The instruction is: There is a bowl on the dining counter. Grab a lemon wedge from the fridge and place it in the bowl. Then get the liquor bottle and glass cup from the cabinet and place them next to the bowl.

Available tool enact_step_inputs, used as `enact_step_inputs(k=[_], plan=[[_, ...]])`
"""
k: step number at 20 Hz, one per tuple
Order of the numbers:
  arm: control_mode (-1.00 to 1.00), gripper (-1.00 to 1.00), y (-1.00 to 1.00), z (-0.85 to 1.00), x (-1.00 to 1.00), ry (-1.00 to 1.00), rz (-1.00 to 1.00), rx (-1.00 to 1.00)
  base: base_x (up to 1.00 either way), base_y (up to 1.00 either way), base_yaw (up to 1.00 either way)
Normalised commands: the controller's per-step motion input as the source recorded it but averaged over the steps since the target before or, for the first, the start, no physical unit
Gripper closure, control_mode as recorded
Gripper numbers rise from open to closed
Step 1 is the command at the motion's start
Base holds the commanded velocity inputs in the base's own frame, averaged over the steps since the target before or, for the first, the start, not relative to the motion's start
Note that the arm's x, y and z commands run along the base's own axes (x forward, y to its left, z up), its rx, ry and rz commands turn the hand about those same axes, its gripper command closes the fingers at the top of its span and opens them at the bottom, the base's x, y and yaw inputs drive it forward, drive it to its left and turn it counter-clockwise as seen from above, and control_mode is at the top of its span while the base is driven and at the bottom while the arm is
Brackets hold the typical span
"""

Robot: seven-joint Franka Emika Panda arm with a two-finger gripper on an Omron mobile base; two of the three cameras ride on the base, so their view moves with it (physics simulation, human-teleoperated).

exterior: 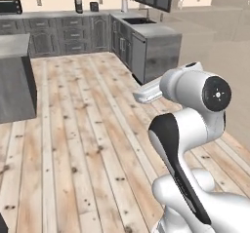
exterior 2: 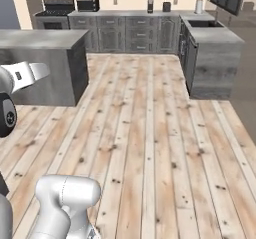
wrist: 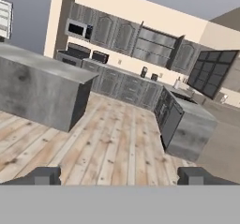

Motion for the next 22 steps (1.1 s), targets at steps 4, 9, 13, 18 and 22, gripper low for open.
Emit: enact_step_inputs(k=[4, 9, 13, 18, 22], plan=[[1.00, -1.00, 0.00, 0.00, 0.00, 0.00, 0.00, 0.00, 1.00, -0.13, 0.01], [1.00, -1.00, 0.00, 0.00, 0.00, 0.00, 0.00, 0.00, 1.00, -0.21, 0.02], [1.00, -1.00, 0.00, 0.00, 0.00, 0.00, 0.00, 0.00, 1.00, -0.24, 0.02], [1.00, -1.00, 0.00, 0.00, 0.00, 0.00, 0.00, 0.00, 1.00, -0.25, 0.02], [1.00, -1.00, 0.00, 0.00, 0.00, 0.00, 0.00, 0.00, 1.00, -0.22, 0.01]])
